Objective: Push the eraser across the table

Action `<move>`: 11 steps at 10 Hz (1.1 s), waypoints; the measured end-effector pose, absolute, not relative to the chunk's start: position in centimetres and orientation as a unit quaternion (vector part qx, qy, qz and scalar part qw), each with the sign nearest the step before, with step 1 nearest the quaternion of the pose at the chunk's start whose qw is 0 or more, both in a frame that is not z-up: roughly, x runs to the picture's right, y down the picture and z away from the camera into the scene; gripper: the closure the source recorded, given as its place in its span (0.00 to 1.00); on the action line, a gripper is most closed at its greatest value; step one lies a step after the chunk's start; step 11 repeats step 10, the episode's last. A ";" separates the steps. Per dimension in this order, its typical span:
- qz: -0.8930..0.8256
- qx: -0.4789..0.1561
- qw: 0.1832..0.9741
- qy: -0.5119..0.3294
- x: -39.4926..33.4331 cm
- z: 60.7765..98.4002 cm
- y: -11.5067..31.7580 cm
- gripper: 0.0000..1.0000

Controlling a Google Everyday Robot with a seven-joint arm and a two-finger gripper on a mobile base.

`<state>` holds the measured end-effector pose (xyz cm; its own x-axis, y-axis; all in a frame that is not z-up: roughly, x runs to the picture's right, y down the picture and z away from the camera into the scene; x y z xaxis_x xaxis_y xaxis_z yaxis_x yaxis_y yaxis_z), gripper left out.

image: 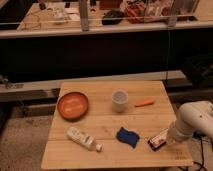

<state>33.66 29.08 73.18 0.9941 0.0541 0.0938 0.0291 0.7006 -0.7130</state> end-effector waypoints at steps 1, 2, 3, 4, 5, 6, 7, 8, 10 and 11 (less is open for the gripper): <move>0.005 -0.395 0.917 -0.055 33.5 73.6 29.7 1.00; 0.009 -0.398 0.916 -0.055 33.8 73.3 30.3 1.00; 0.012 -0.397 0.916 -0.056 34.4 72.6 31.0 1.00; 0.013 -0.398 0.916 -0.056 34.8 71.8 31.6 1.00; 0.009 -0.394 0.917 -0.059 34.7 71.9 31.5 1.00; 0.002 -0.395 0.916 -0.063 34.5 72.2 31.7 1.00; -0.003 -0.395 0.916 -0.068 34.5 72.4 31.8 1.00; -0.005 -0.393 0.917 -0.073 34.7 72.5 32.1 1.00; -0.009 -0.386 0.919 -0.077 35.2 72.8 32.2 1.00; -0.009 -0.386 0.919 -0.077 35.2 72.8 32.2 1.00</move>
